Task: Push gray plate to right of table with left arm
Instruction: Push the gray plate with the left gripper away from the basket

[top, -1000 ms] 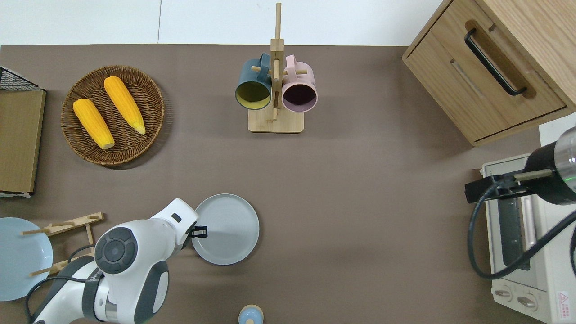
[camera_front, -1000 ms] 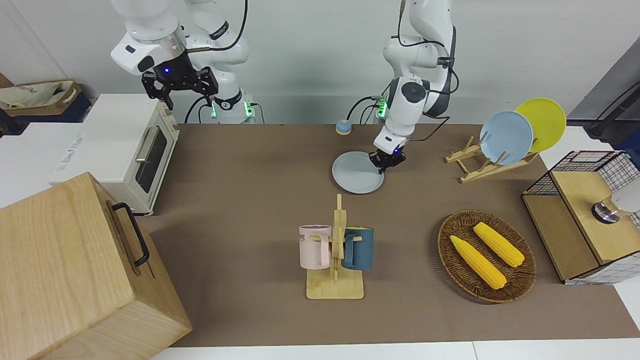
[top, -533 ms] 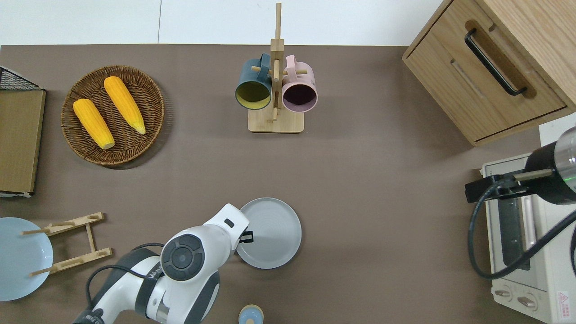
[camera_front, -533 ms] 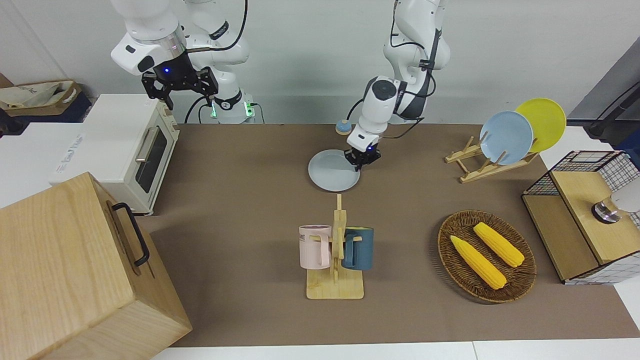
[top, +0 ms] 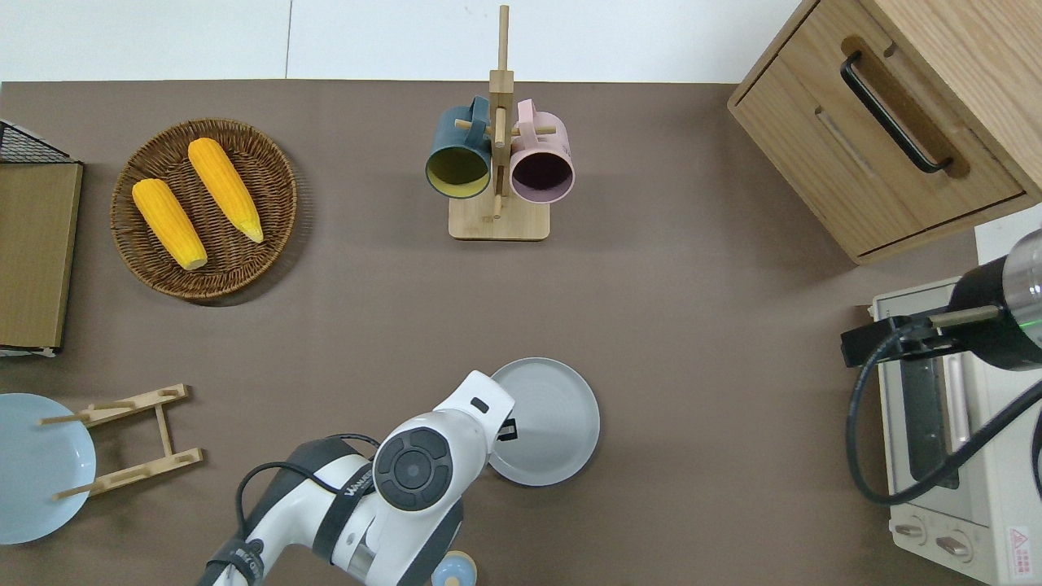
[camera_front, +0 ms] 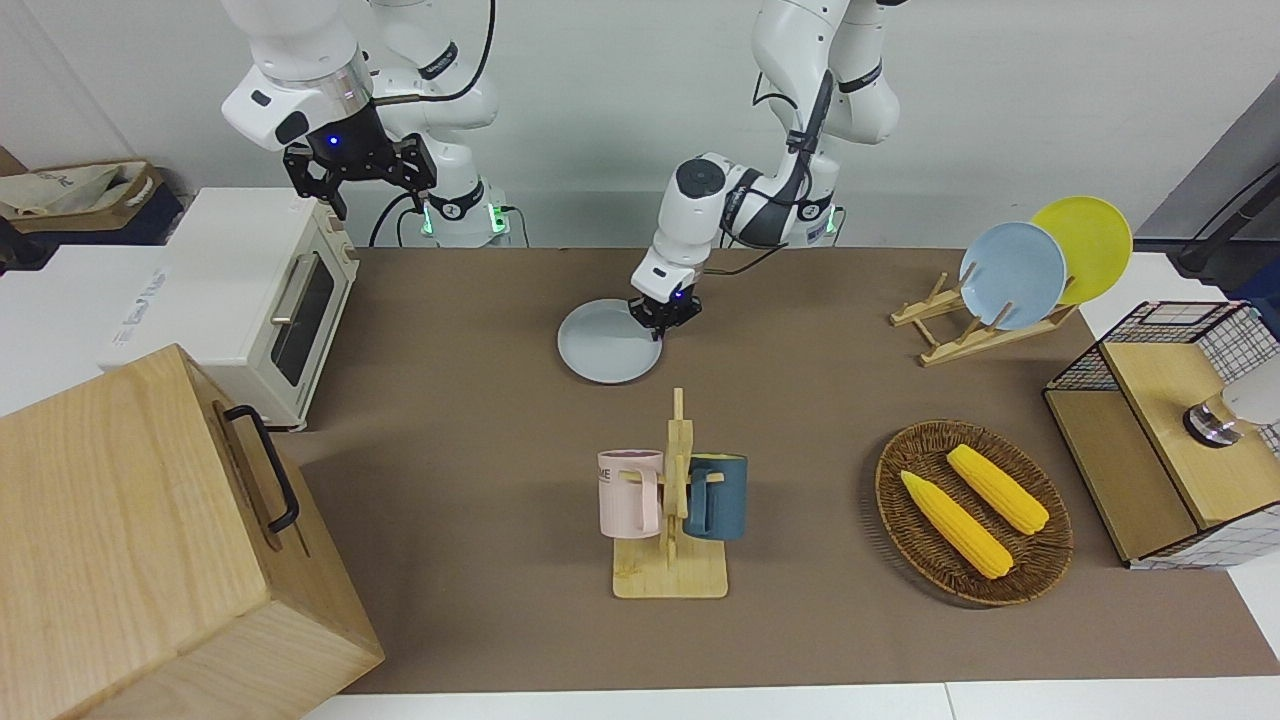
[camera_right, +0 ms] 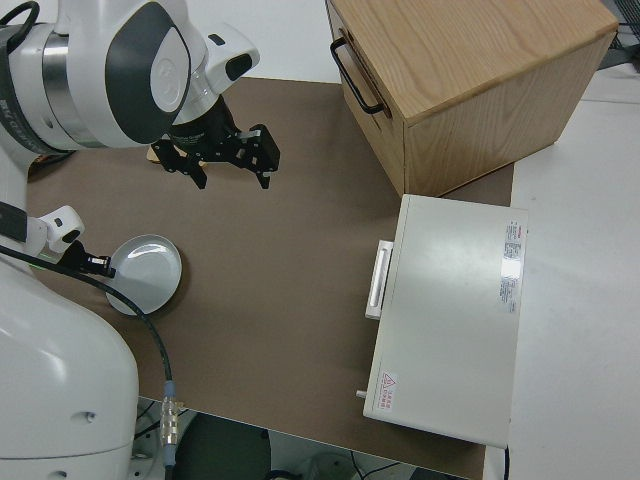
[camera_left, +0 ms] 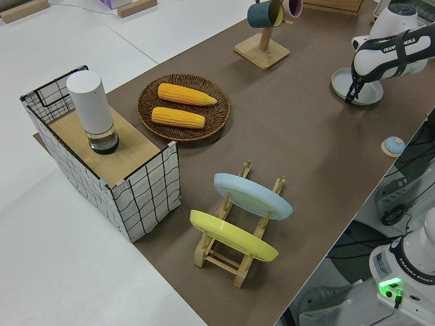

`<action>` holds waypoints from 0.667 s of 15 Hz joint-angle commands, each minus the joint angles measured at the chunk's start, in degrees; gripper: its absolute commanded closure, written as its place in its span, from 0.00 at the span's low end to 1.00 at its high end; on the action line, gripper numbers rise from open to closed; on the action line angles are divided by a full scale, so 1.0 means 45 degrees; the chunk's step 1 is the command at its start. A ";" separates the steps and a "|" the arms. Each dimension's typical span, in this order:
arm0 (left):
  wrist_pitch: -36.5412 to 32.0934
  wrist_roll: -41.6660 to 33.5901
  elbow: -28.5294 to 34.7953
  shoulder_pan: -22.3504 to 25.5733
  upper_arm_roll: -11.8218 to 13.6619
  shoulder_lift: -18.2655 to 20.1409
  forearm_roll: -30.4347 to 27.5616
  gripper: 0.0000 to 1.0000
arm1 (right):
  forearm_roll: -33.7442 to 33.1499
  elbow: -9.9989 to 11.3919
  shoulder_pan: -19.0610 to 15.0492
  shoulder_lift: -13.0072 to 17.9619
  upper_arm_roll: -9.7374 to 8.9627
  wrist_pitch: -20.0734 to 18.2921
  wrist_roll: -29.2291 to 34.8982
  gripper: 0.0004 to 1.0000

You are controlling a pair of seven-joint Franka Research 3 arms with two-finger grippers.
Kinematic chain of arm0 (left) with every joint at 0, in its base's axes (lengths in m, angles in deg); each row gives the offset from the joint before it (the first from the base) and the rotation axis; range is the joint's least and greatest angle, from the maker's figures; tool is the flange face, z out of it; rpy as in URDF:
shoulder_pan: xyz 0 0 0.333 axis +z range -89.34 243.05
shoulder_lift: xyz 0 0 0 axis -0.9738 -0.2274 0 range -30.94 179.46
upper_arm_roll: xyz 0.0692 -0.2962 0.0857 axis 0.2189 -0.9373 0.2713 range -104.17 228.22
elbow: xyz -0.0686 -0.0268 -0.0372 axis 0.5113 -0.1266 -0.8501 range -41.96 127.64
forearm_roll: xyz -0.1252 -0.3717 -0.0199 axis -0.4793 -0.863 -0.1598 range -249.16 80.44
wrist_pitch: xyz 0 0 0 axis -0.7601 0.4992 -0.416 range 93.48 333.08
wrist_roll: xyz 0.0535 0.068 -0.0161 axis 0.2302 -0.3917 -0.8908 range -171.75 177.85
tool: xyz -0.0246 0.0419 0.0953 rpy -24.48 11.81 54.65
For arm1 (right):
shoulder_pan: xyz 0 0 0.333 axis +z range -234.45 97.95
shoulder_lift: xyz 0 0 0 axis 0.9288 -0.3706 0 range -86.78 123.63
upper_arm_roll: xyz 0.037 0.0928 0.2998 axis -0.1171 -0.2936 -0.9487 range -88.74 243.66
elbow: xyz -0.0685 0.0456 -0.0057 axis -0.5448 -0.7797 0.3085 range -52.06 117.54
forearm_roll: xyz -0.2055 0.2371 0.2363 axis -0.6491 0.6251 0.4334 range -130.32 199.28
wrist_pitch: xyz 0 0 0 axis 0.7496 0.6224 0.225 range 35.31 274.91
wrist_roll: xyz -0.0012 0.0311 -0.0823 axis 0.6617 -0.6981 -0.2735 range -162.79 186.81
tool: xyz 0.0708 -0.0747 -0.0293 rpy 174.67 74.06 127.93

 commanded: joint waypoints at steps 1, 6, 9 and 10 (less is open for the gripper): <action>0.0157 0.0912 -0.0971 -0.0803 0.0098 -0.1216 0.0079 1.00 | 0.0055 -0.0119 -0.0237 0.0031 -0.0205 -0.0199 0.0167 0.02; 0.0118 0.2100 -0.1985 -0.1311 0.0098 -0.2015 0.0798 1.00 | 0.0055 -0.0119 -0.0237 0.0031 -0.0205 -0.0199 0.0167 0.02; 0.0079 0.3176 -0.2669 -0.1527 0.0098 -0.2679 0.1621 1.00 | 0.0055 -0.0119 -0.0256 0.0031 -0.0205 -0.0199 0.0167 0.02; 0.0059 0.3237 -0.2903 -0.1585 0.0078 -0.2778 0.1622 1.00 | 0.0055 -0.0119 -0.0237 0.0031 -0.0205 -0.0199 0.0147 0.02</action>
